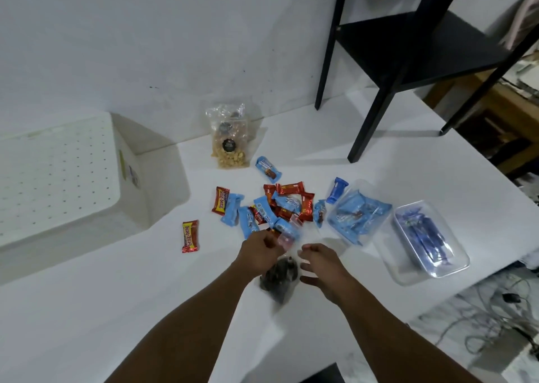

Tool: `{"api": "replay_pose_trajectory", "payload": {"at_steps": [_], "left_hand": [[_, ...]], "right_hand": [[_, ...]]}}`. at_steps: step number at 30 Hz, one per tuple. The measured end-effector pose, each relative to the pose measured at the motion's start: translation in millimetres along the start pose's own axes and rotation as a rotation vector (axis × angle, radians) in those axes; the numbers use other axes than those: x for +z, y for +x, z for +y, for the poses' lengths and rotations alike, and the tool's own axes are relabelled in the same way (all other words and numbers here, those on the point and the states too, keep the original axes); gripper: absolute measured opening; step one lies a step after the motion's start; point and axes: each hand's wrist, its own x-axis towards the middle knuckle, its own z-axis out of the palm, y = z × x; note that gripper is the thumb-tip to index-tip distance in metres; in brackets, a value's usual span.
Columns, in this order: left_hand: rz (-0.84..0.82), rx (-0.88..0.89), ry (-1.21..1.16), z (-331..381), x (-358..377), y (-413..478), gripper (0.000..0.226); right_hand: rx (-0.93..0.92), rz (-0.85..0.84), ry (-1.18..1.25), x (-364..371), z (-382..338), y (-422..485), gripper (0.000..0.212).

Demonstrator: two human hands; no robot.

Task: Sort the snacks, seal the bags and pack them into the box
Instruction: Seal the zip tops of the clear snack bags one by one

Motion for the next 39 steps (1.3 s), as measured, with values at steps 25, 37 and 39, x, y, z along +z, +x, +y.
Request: {"api": "replay_pose_trajectory", "payload": {"at_steps": [25,37,39], "left_hand": [[0.195,0.428,-0.505,110,-189,-51,0.01],[0.176,0.436,-0.64,114,-226,-81,0.014],[0.135,0.434,-0.674,115,-228,-84,0.014]], "right_hand": [[-0.833,-0.175,-0.434,34,-223,-100,0.018],[-1.012,-0.273,-0.437,68,-252,-127,0.022],[-1.002,-0.273,-0.426,69,-252,-128,0.023]]}}
